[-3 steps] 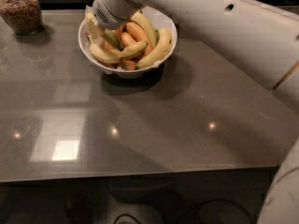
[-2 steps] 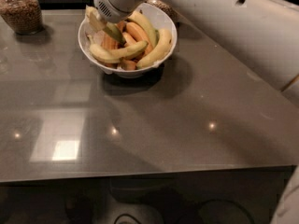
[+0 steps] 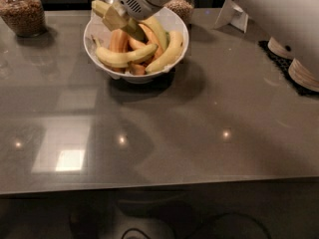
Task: Pick banana from white bowl
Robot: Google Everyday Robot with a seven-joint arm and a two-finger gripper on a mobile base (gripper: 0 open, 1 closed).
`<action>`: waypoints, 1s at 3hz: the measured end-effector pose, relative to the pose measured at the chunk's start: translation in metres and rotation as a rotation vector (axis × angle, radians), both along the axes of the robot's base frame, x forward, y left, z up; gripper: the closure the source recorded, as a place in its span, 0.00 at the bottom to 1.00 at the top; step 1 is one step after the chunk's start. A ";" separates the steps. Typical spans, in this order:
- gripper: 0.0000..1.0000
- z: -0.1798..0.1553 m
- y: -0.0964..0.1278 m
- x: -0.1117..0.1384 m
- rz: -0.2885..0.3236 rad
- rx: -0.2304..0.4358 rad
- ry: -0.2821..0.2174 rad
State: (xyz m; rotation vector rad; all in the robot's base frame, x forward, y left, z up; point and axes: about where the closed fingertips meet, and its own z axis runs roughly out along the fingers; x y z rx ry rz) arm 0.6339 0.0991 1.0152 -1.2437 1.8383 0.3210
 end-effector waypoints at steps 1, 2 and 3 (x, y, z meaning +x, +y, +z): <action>1.00 0.015 -0.026 -0.039 0.093 0.016 -0.015; 1.00 0.027 -0.053 -0.084 0.188 0.039 -0.016; 1.00 0.036 -0.072 -0.126 0.256 0.067 0.009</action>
Offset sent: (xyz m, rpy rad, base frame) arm -0.1379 -0.0928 0.0387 0.0748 -0.0150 0.3088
